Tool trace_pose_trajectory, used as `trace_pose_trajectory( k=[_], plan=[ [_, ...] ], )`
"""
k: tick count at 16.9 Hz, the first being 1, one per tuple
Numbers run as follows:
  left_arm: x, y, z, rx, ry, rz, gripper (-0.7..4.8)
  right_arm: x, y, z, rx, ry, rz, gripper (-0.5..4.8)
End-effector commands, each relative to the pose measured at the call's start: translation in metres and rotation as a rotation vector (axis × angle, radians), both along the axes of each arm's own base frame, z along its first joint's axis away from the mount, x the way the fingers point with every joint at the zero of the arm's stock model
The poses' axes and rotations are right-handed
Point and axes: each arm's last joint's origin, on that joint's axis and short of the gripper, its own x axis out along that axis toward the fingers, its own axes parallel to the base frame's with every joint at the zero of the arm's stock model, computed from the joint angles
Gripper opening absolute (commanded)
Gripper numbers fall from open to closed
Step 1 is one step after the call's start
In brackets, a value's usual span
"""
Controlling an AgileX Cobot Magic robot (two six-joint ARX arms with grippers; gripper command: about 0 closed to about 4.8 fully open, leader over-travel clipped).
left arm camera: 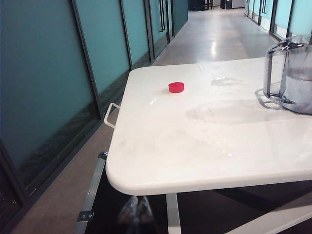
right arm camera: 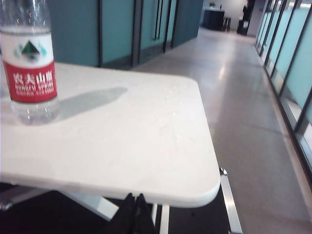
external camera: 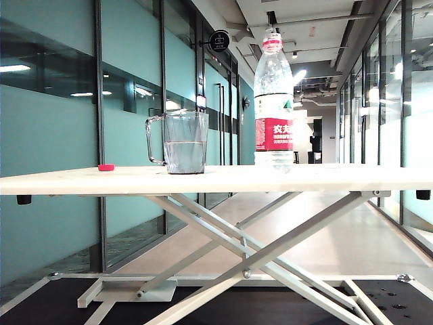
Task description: Pick up the mineral water bottle on the table and pour water into the mug until it's half full.
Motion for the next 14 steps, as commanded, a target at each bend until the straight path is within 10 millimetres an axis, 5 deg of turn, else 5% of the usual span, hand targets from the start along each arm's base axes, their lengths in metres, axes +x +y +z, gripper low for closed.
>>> trace_pose_trajectory(
  k=[1, 14],
  plan=[
    [-0.0001, -0.0010, 0.0013, -0.001, -0.008, -0.034, -0.05, 0.0000, -0.0027, 0.0025, 0.030, -0.030, 0.023, -0.08],
    [-0.0001, -0.0010, 0.0010, -0.001, -0.005, -0.034, -0.05, 0.0000, -0.0025, 0.0023, 0.073, -0.026, 0.027, -0.08]
  ],
)
